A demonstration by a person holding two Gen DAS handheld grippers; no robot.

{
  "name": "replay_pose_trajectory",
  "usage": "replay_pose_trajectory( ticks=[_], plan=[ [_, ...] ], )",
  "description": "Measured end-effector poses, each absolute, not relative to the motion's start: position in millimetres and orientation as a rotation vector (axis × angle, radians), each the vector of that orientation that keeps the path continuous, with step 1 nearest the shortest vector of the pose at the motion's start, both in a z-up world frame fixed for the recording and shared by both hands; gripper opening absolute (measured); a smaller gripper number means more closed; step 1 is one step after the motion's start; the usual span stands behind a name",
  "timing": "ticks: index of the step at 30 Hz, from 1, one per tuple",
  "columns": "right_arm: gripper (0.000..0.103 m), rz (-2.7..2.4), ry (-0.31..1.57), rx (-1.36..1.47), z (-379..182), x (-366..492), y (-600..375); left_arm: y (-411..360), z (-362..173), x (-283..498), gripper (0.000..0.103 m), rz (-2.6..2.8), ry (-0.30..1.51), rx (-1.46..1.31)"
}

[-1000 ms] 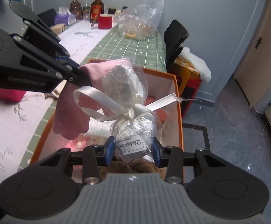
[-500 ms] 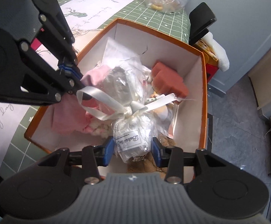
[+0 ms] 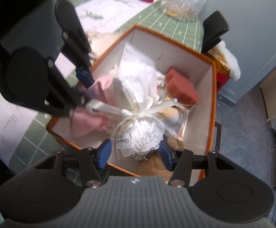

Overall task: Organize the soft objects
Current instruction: 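Open both grippers to drop the gift bag and pink cloth into the box, then move both grippers back over the table toward the cream pouch and crocheted fruit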

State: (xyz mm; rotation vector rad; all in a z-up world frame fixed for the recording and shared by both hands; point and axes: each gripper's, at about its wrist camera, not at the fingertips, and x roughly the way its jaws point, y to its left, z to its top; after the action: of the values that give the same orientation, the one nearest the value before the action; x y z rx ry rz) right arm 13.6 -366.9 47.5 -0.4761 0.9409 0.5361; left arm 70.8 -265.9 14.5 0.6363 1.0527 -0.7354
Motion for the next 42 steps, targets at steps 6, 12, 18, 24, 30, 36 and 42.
replay_pose_trajectory(
  ticks=[6,12,18,24,30,36,42],
  plan=[
    [0.055,0.47,0.851,-0.382,60.0,20.7,-374.9,-262.8,28.5,64.2,0.056,-0.716,0.992,0.659],
    [0.037,0.508,0.93,-0.419,36.3,34.5,-353.7,-259.3,30.8,60.4,0.058,-0.706,0.983,0.653],
    [0.035,0.322,0.859,-0.388,24.9,65.1,-347.8,-255.1,36.0,54.4,0.058,-0.692,0.959,0.649],
    [0.042,0.353,0.921,-0.402,8.7,67.9,-340.0,-243.3,47.8,47.5,0.059,-0.682,0.927,0.626],
    [0.042,0.348,0.854,-0.324,34.5,55.7,-347.4,-225.4,58.6,48.0,0.06,-0.664,0.896,0.579],
    [0.042,0.343,0.781,-0.311,54.7,43.1,-343.6,-203.0,69.6,44.9,0.064,-0.615,0.876,0.538],
    [0.045,0.389,0.734,-0.342,64.9,32.0,-323.6,-176.2,69.1,44.9,0.065,-0.563,0.879,0.499]
  ],
)
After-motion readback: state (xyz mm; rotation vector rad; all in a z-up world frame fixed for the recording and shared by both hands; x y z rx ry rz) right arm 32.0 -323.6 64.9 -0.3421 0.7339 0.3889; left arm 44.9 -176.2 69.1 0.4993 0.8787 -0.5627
